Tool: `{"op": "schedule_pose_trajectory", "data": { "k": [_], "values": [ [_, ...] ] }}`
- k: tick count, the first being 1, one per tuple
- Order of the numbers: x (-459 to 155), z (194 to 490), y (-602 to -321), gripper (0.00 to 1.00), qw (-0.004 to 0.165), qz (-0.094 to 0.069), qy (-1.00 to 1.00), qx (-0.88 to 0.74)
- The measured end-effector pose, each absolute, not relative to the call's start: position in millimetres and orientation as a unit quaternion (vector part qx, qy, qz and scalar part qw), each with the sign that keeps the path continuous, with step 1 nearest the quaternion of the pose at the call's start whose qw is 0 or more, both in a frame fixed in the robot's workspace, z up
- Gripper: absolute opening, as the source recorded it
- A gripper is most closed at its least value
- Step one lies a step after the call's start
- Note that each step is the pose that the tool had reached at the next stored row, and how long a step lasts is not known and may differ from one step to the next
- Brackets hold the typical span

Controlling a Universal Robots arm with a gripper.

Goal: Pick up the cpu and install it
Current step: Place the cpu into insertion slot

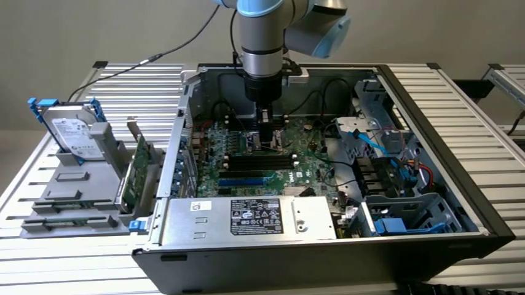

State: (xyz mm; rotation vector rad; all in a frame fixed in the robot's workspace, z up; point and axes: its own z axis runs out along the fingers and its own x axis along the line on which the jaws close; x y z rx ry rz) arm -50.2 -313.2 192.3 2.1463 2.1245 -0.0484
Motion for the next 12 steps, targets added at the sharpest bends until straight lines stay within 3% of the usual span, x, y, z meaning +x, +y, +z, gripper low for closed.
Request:
{"op": "schedule_pose_trajectory", "data": {
  "k": [12],
  "values": [
    [-50.2, 192.5, -312.0, 0.68, 0.054, -0.009, 0.703, 0.709]
  ]
}}
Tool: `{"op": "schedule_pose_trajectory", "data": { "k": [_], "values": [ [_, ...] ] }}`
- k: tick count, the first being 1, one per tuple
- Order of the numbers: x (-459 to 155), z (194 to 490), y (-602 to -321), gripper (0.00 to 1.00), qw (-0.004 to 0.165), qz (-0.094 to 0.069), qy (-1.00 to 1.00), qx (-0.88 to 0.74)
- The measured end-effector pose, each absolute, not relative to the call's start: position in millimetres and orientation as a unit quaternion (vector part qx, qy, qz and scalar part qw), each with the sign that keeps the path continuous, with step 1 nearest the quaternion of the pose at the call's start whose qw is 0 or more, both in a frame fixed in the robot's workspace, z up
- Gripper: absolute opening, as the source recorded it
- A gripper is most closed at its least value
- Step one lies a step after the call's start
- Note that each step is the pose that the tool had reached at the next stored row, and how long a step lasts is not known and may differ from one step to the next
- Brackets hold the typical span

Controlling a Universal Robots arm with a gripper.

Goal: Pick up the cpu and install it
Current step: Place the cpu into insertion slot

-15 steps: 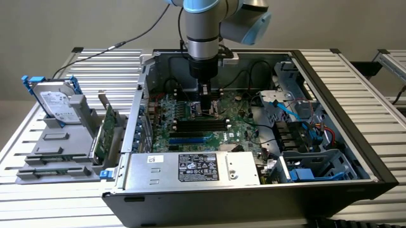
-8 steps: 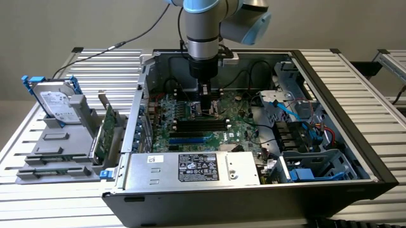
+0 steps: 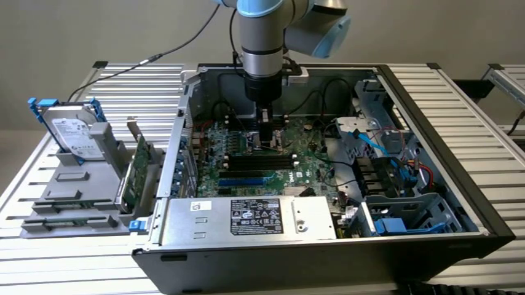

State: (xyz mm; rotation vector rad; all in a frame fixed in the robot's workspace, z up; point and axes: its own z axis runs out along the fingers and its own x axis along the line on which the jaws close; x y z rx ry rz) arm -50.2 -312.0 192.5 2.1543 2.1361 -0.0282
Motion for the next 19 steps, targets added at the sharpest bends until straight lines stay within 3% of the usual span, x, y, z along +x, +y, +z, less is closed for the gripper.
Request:
{"op": "schedule_pose_trajectory", "data": {
  "k": [19],
  "values": [
    [-50.9, 192.6, -311.6, 0.68, 0.060, -0.015, 0.709, 0.703]
  ]
}}
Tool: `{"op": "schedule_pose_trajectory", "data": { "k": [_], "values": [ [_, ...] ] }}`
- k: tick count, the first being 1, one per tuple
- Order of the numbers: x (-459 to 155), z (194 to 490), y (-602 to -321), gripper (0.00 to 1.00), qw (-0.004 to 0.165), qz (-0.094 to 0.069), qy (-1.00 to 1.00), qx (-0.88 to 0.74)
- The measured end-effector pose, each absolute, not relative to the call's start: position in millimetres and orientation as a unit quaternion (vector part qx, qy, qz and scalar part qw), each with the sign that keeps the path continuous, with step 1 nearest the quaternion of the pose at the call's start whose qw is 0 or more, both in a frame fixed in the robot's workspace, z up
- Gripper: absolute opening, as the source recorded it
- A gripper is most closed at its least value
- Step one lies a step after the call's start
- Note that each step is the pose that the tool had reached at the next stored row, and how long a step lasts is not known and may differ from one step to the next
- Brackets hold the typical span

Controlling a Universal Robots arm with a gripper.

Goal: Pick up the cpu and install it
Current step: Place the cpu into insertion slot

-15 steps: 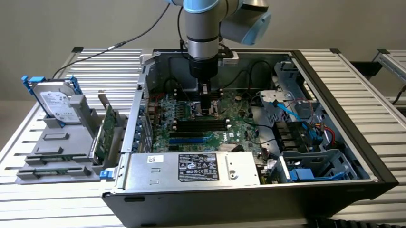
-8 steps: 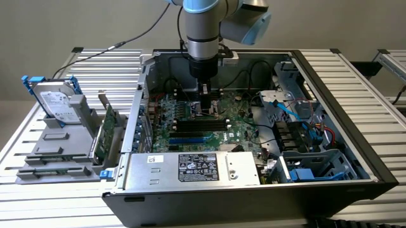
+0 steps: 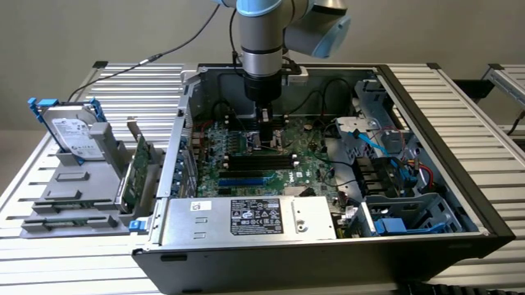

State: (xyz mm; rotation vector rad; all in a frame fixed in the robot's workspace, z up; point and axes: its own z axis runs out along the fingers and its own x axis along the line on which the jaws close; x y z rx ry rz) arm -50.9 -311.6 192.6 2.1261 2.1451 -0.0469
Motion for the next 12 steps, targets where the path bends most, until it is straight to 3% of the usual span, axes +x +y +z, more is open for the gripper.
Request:
{"op": "schedule_pose_trajectory", "data": {
  "k": [12],
  "values": [
    [-50.9, 197.7, -311.5, 0.68, 0.061, -0.016, 0.709, 0.703]
  ]
}}
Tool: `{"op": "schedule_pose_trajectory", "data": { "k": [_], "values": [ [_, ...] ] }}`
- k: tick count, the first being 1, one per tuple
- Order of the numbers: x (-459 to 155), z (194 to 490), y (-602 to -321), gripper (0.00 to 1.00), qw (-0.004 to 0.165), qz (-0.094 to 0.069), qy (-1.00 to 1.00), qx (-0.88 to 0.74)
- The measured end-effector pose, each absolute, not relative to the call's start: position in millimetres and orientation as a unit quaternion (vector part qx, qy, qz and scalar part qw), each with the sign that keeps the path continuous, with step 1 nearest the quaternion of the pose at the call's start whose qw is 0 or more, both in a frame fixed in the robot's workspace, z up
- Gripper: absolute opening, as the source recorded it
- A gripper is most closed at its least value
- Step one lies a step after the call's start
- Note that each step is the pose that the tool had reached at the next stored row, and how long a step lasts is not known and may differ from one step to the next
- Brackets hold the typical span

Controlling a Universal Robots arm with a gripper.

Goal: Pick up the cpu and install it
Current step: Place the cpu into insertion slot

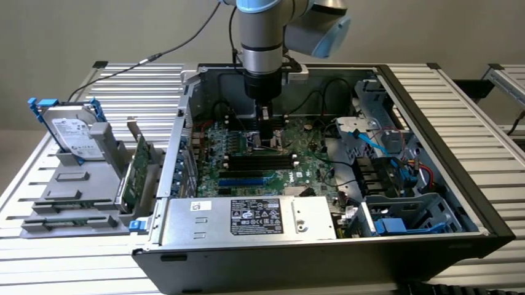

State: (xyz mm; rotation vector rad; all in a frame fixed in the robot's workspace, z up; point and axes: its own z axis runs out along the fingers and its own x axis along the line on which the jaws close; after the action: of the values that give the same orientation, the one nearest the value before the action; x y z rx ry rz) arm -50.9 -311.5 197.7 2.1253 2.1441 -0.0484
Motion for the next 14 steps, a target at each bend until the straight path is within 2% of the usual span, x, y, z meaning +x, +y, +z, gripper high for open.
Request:
{"op": "schedule_pose_trajectory", "data": {
  "k": [14],
  "values": [
    [-51.1, 198.0, -311.5, 0.68, 0.081, -0.036, 0.708, 0.701]
  ]
}}
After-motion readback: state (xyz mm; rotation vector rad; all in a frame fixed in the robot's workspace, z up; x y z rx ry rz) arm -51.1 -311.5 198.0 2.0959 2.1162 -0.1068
